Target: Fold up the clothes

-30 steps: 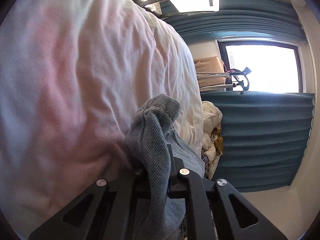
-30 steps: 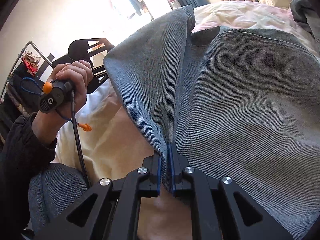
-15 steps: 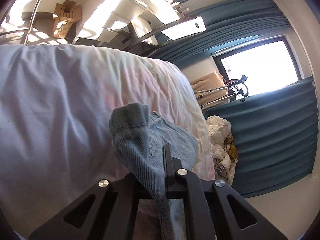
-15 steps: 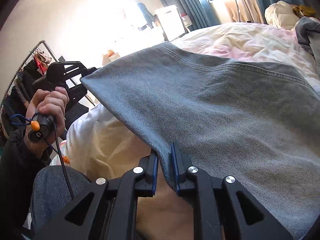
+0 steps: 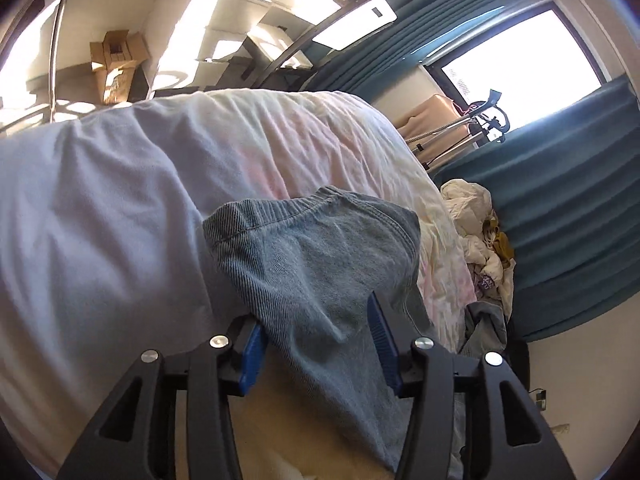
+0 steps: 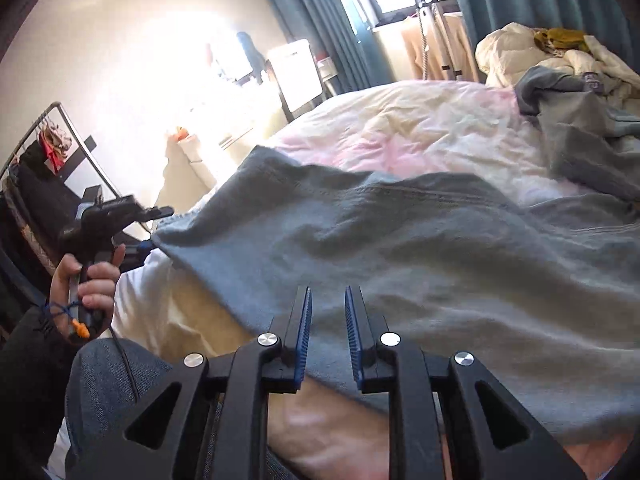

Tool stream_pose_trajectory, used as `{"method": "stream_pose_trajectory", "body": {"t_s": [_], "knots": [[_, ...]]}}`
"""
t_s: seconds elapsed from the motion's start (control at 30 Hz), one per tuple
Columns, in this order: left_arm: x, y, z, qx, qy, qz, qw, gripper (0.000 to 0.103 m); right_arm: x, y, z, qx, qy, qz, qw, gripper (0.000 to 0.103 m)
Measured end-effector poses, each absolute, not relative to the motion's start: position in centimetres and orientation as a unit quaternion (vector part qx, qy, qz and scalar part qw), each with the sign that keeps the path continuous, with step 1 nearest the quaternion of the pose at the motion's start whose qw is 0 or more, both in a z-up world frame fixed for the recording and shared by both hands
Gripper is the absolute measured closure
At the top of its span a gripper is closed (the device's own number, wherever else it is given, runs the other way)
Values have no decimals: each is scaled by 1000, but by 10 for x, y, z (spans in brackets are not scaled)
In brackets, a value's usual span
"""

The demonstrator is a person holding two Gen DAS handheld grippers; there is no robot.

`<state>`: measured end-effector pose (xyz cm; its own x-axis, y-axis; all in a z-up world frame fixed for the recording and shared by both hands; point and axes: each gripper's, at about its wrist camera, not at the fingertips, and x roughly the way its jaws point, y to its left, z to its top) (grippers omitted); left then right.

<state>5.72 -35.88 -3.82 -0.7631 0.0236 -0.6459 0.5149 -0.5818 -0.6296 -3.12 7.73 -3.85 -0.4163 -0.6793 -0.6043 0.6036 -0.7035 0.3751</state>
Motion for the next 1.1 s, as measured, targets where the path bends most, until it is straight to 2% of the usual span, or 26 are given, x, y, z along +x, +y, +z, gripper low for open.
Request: {"method": "stream_pose_trajectory", "body": {"t_s": [0.13, 0.23, 0.3, 0.57, 0.73, 0.87, 1.0, 1.1], "knots": [[71, -347, -4, 300, 389, -858, 152, 47, -49, 130, -5, 352, -94, -873, 324, 74], [76, -336, 23, 288, 359, -875, 154, 46, -62, 187, 10, 337, -146, -893, 261, 64], [76, -327, 40, 282, 343, -884, 149, 45, -68, 233, 14, 329, -182, -903, 208, 62], [24, -245, 76, 291, 262, -915, 93, 45, -90, 414, 26, 287, -322, -902, -7, 44], [-24, -173, 69, 321, 213, -922, 33, 45, -74, 518, -21, 272, -467, -837, -84, 44], [-61, -117, 57, 338, 175, -925, -10, 45, -58, 561, -42, 254, -496, -820, -134, 44], [-96, -78, 26, 366, 163, -915, -43, 45, -54, 583, -82, 258, -558, -775, -143, 44], [-122, -49, 3, 387, 155, -907, -68, 45, -59, 583, -100, 281, -570, -758, -148, 44]]}}
